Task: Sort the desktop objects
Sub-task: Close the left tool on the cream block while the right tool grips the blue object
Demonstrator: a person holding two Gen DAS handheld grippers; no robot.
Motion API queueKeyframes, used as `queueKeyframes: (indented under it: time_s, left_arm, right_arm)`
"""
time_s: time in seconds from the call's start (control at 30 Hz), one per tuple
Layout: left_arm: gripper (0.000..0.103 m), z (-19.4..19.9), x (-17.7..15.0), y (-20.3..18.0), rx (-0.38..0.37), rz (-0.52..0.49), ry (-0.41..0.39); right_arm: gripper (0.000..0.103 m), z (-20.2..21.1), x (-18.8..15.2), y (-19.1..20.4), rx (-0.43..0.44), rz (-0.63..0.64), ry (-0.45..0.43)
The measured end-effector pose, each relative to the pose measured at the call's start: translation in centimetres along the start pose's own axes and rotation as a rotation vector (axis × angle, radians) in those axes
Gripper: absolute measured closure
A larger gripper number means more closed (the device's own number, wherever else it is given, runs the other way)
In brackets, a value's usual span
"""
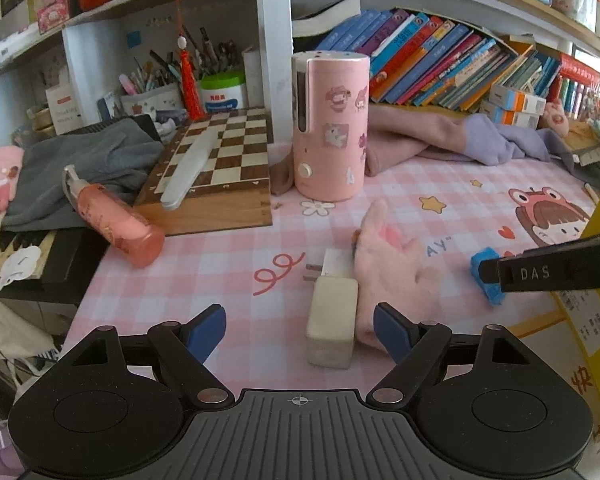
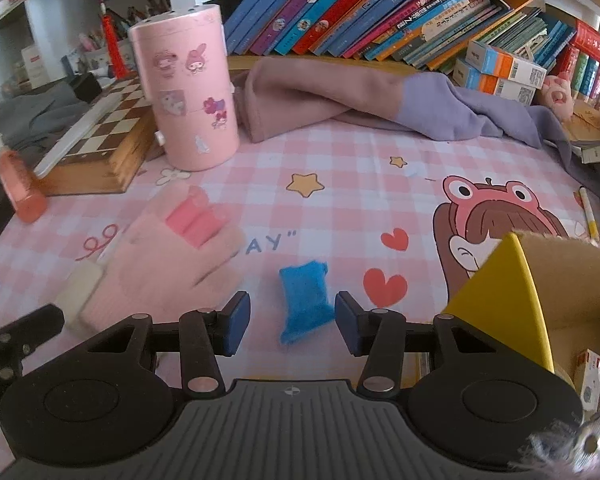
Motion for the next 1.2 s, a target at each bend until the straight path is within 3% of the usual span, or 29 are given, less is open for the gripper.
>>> queueKeyframes:
  time_s: [0.17, 0.37, 0.87, 0.97, 1.03, 1.2]
  left_arm:
    - [0.022, -1.0, -0.1, -0.5, -0.014, -0.029, 0.021]
    - [0.047, -1.9, -0.3, -0.7, -0.004, -0.044, 0.04]
    - [0.057, -4.5, -1.2, -1.9, -0.026, -0.098, 0.102]
    - [0.061, -4.8, -1.2, -2.0, -0.038, -0.093, 0.105]
    - [0.071, -4.9, -1.3, -2.0, -0.058, -0.081, 0.11]
    - [0.077, -4.7, -1.1, -2.2, -0.072, -0.07, 0.118]
  right_arm:
    - [0.058, -0.9, 0.5, 0.0, 0.002, -0.001, 0.006]
    - [0.058, -1.7, 0.5, -0.1, 0.0, 0.0, 0.019]
    - [0.058, -3.7, 0.3, -0.2, 0.005, 0.029, 0.065]
    - [0.058, -4.2, 0.1, -0.3, 0.007, 0.025, 0.082]
    - [0.058, -4.2, 0.0, -0.4, 0.012, 0.014, 0.084]
    - [0.077, -4.1, 0.1, -0.5, 0.034, 0.016, 0.082]
Point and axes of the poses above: each gripper's, at about its wrist camera, not at the fingertips, and z roughly against the way its jaws point, y to its left, x to its top, the point moved 6 cm from there along -z, roughly the way its jaws point, and after that the axes turned 4 degrees about -y, right-handed, at the moved point
